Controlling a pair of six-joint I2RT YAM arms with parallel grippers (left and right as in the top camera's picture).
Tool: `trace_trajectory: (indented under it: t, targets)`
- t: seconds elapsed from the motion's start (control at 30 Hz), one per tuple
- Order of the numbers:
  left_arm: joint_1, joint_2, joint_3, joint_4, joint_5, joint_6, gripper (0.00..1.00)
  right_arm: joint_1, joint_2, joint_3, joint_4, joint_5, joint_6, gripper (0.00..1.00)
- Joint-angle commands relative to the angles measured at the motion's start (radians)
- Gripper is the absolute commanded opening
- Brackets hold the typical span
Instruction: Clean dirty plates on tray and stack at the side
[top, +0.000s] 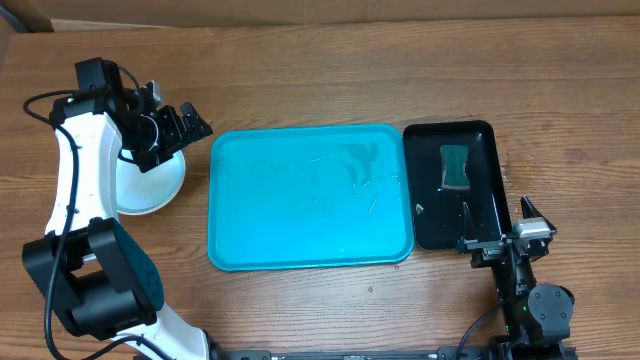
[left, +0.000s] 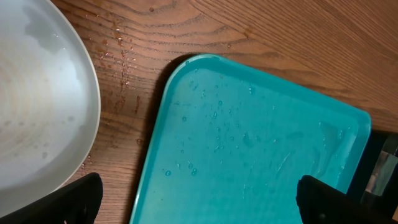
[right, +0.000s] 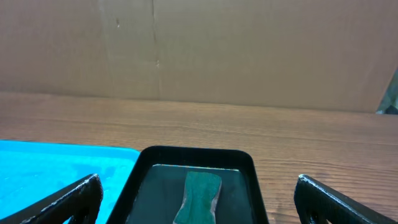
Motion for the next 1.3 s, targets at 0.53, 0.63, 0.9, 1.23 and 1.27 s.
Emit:
trace_trajectory:
  t: [0.53, 0.63, 0.9, 1.23, 1.27]
  targets:
    - [-0.125, -0.347, 0.008, 0.000, -0.188, 0.022, 1.00, -0.006, -0.011, -0.011, 0.006, -0.002, -0.008, 1.00]
    - [-0.162, -0.477, 0.008, 0.000, -0.188, 0.022, 1.00, -0.006, -0.011, -0.011, 0.006, -0.002, -0.008, 1.00]
    - [-0.217, -0.771, -0.017, -0.031, -0.207, 0.022, 1.00, -0.006, -0.011, -0.011, 0.006, -0.002, -0.008, 1.00]
    - [-0.217, -1.218, -0.473, 0.100, -0.275, -0.031, 1.00, -0.006, -0.011, -0.011, 0.006, -0.002, -0.008, 1.00]
    - [-0.217, -1.273, -0.539, 0.144, -0.281, -0.040, 1.00, -0.006, -0.011, -0.011, 0.006, -0.002, -0.008, 1.00]
